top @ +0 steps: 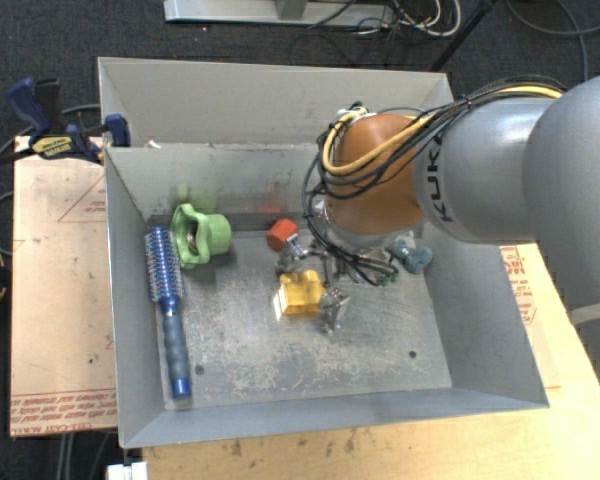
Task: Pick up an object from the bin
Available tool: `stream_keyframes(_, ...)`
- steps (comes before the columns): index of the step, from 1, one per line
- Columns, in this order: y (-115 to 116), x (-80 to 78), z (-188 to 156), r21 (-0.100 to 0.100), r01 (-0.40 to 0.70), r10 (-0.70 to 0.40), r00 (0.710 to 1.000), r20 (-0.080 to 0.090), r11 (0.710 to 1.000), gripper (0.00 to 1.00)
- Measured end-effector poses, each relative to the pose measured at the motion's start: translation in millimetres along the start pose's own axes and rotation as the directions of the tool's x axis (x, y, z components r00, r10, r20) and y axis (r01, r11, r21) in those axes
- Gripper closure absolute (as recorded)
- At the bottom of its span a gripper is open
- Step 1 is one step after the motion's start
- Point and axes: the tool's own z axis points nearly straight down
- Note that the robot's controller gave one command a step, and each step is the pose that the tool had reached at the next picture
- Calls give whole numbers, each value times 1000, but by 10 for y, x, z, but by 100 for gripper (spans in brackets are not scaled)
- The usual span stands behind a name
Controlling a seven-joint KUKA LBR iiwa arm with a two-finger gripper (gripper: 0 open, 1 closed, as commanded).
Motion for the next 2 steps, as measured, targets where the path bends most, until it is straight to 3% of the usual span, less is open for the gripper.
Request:
stream_keyframes(1, -7, 0, -12, -1, -1, 1, 1000, -2, 1000, 100)
stream_keyframes(2, 90, 123, -1710, -4, 9, -9, 1000, -5, 1000, 100)
